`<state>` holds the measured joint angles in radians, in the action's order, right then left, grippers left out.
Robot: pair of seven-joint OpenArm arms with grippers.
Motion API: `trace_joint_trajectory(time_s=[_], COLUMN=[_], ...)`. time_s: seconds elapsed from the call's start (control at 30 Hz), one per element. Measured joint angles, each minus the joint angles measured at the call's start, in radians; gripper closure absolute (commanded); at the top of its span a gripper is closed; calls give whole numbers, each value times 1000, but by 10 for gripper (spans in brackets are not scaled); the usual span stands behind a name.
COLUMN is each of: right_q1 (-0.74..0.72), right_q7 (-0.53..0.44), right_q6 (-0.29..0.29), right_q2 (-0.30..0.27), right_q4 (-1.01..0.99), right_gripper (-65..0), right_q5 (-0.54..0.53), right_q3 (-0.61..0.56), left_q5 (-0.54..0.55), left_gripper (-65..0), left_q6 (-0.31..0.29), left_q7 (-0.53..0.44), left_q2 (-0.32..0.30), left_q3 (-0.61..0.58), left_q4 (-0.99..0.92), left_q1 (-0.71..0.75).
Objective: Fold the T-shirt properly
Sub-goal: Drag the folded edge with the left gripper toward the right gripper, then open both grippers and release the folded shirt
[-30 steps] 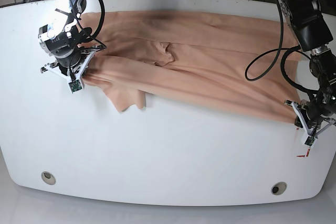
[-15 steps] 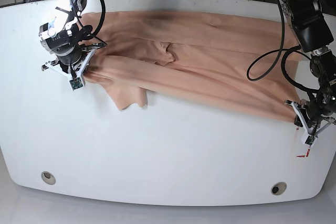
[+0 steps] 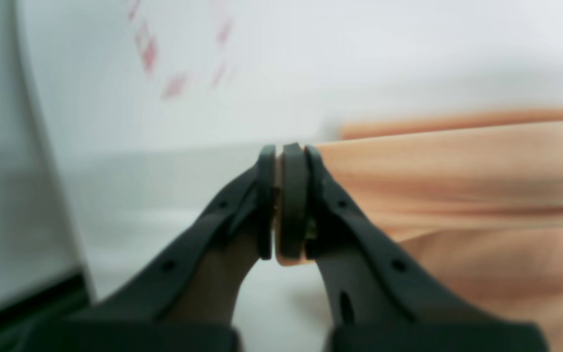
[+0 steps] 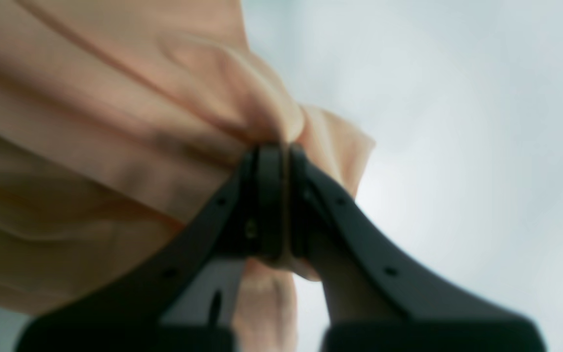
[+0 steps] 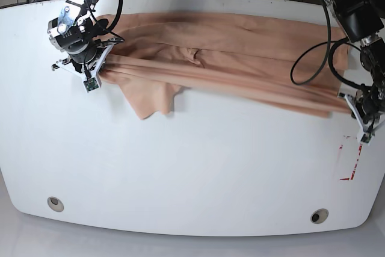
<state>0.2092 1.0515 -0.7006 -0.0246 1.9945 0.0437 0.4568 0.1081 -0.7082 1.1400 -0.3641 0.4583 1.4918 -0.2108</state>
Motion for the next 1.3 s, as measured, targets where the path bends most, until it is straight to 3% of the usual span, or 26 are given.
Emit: trace_joint_trajectory(time_s=[0.33, 0.67, 0.87, 0.97, 1.03, 1.17, 1.3], right_q1=[14, 21, 21, 20, 20, 20, 15], right_q7=[8, 5, 7, 8, 8, 11, 18], right_q6=[-3, -3, -4, -4, -4, -3, -4], right_q2=[2, 3, 21, 22, 21, 19, 20], right_q4=[0, 0, 0, 0, 0, 0, 0], right_gripper=[-2, -6, -29, -136, -258, -431, -506], right_q5=[5, 2, 9, 13, 18, 30, 18], right_q3=[40, 40, 41, 42, 42, 44, 44], left_q5=[19, 5, -11, -15, -20, -21, -19], left_gripper=[0, -4, -176, -278, -333, -344, -344], left_q6=[1, 0, 1, 4, 4, 4, 4], left_q7=[10, -50, -52, -53, -52, -52, -43], left_q2=[12, 11, 11, 9, 8, 9, 9], left_q3=[7, 17, 0, -3, -3, -3, -3], left_q4=[125, 124, 124, 124, 124, 124, 125], left_q1=[190, 259, 262, 261, 261, 260, 246])
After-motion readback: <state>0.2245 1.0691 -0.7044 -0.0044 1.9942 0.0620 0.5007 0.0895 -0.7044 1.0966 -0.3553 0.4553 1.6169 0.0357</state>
